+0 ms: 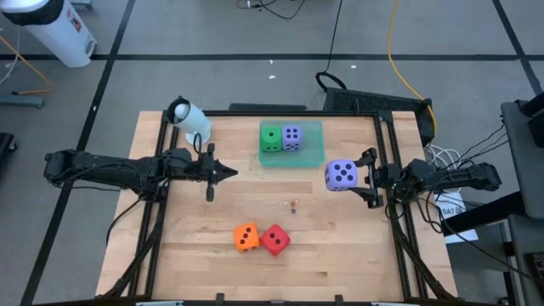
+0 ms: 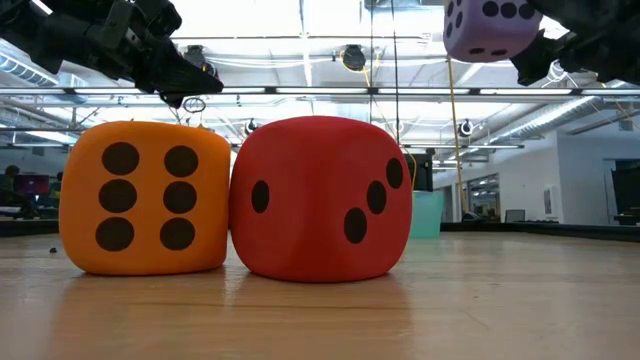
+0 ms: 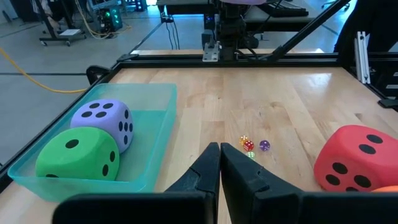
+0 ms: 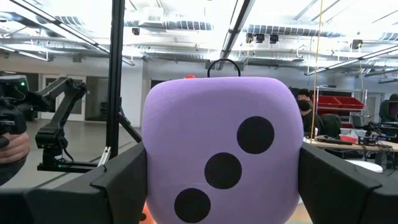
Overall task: Pick & Place Dice
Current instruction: Put the large purple dice into the blue bin
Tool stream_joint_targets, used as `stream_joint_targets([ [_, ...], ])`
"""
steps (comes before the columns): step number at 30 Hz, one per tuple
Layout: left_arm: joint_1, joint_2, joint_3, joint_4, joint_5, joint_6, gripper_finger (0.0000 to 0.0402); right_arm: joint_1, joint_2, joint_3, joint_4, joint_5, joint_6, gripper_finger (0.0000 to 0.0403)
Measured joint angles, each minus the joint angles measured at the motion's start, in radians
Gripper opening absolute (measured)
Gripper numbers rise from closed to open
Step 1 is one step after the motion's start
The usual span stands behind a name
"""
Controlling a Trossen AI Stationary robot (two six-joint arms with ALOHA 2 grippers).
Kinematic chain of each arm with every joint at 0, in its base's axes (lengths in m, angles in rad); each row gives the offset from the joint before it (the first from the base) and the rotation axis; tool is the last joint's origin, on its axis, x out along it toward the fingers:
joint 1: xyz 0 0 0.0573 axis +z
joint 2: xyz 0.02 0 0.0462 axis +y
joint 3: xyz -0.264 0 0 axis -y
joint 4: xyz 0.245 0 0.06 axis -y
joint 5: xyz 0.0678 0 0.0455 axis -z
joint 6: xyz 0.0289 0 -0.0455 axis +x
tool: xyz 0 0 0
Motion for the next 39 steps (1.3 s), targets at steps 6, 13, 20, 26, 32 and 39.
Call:
stream_joint_targets([
  [6, 0.000, 0.000, 0.000, 0.000, 0.000, 0.000, 0.0021, 0.001, 0.000, 0.012, 0.002, 0.075, 0.039, 0.0325],
  [13, 0.000, 0.000, 0.000, -0.001, 0.000, 0.001, 0.0021, 0.001, 0.042, 0.167, -0.140, 0.129, 0.014, 0.0325],
  [20, 0.000, 0.000, 0.000, -0.002, 0.000, 0.008, 0.0021, 0.000, 0.179, 0.437, -0.472, 0.244, -0.029, 0.0324],
  [26, 0.000, 0.000, 0.000, -0.001, 0.000, 0.008, 0.0021, 0.000, 0.341, 0.676, -0.685, 0.364, -0.063, 0.0324],
  [32, 0.000, 0.000, 0.000, 0.000, 0.000, 0.005, 0.0021, -0.062, 0.524, 0.941, -0.942, 0.466, -0.081, 0.0324],
  [39, 0.000, 0.000, 0.000, 0.000, 0.000, 0.007, 0.0021, -0.213, 0.790, 1.269, -1.267, 0.488, -0.071, 0.0324],
])
